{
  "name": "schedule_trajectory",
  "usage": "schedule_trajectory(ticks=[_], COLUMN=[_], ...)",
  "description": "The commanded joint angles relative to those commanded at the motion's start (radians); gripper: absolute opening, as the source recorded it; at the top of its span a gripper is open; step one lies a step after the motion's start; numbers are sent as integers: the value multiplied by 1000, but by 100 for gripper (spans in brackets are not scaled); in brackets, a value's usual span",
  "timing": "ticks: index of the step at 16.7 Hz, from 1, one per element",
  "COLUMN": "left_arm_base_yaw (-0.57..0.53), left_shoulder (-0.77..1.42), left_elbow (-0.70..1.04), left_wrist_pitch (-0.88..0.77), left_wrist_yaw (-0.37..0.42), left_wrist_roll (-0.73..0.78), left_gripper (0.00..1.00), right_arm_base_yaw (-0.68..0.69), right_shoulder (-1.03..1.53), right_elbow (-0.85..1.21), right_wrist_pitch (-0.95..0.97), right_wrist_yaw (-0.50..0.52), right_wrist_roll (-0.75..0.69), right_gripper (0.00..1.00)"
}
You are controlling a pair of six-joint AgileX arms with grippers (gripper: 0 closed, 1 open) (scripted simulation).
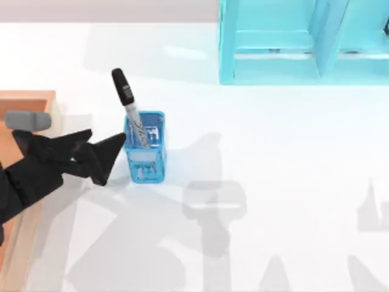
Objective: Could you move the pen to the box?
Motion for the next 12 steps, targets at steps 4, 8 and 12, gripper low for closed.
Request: schedule_trajectory(ticks=[4, 8, 12], left_arm_base_yaw=[-87, -153, -177], left_shoulder=[100, 229, 280], left_elbow=[109, 252, 309], left_wrist_pitch=[-5, -8, -12], left_wrist_yaw=[-86, -150, -173], left_wrist_roll=[-27, -46, -51], left_gripper=[100, 100, 100], right_arm_base_yaw=[0, 0, 0], right_shoulder=[0, 0, 0], right_elbow=[0, 0, 0], right_wrist_pitch=[0, 0, 0], right_wrist_yaw=[0, 0, 0], right_wrist_roll=[0, 0, 0], right_gripper=[100, 100, 100])
